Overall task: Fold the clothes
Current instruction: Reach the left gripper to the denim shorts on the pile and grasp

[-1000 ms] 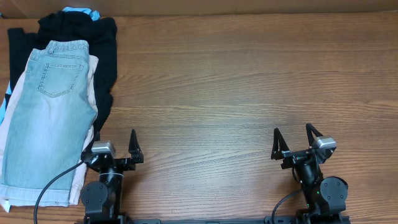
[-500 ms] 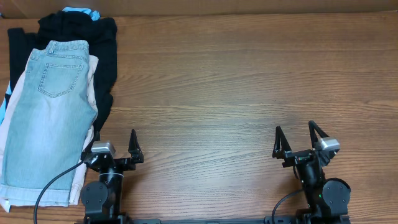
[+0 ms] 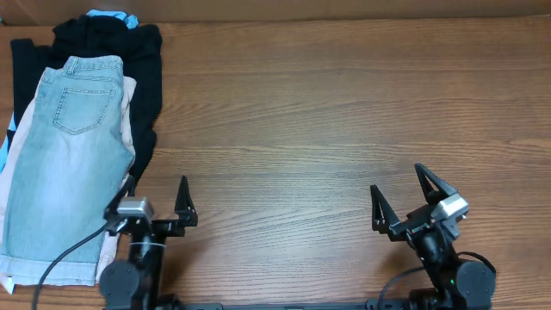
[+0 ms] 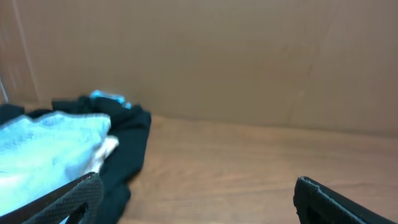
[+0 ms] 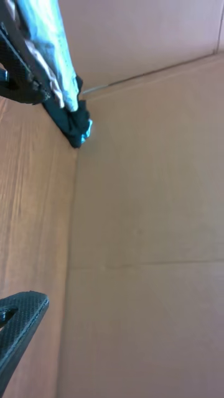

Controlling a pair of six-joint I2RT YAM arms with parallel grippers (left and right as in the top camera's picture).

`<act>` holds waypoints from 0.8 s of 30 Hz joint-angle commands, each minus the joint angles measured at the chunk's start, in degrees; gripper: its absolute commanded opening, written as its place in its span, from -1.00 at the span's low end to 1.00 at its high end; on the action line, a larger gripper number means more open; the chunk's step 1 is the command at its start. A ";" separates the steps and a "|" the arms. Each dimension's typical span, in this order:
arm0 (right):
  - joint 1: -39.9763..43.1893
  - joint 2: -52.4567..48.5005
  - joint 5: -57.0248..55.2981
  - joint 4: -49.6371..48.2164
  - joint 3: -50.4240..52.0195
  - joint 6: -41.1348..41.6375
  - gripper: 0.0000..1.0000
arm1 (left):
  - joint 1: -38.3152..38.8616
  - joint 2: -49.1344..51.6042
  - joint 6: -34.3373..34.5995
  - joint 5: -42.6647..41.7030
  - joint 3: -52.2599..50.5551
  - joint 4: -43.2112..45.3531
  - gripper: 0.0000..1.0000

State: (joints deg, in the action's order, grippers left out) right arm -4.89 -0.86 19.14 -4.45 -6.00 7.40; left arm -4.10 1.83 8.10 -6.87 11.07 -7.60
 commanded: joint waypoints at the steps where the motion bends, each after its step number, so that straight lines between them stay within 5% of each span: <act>1: 0.09 -0.79 1.64 2.38 -8.24 -0.24 1.00 | 0.37 3.02 -4.15 -1.07 9.64 -3.15 1.00; 10: 0.09 -16.15 4.00 18.69 -33.44 -4.90 1.00 | 0.37 23.82 -6.88 -1.77 38.38 -24.39 1.00; 19: 0.07 -47.12 6.38 45.51 -63.80 -4.87 1.00 | 0.37 54.84 -16.02 -1.77 71.80 -50.97 1.00; 24: 0.07 -62.58 13.97 50.82 -73.85 -4.83 1.00 | 0.37 70.60 -21.27 -4.81 86.12 -58.80 1.00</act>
State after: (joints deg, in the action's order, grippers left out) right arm -4.91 -58.02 27.68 46.00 -76.27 2.92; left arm -4.10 66.06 -7.68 -8.93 91.22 -64.84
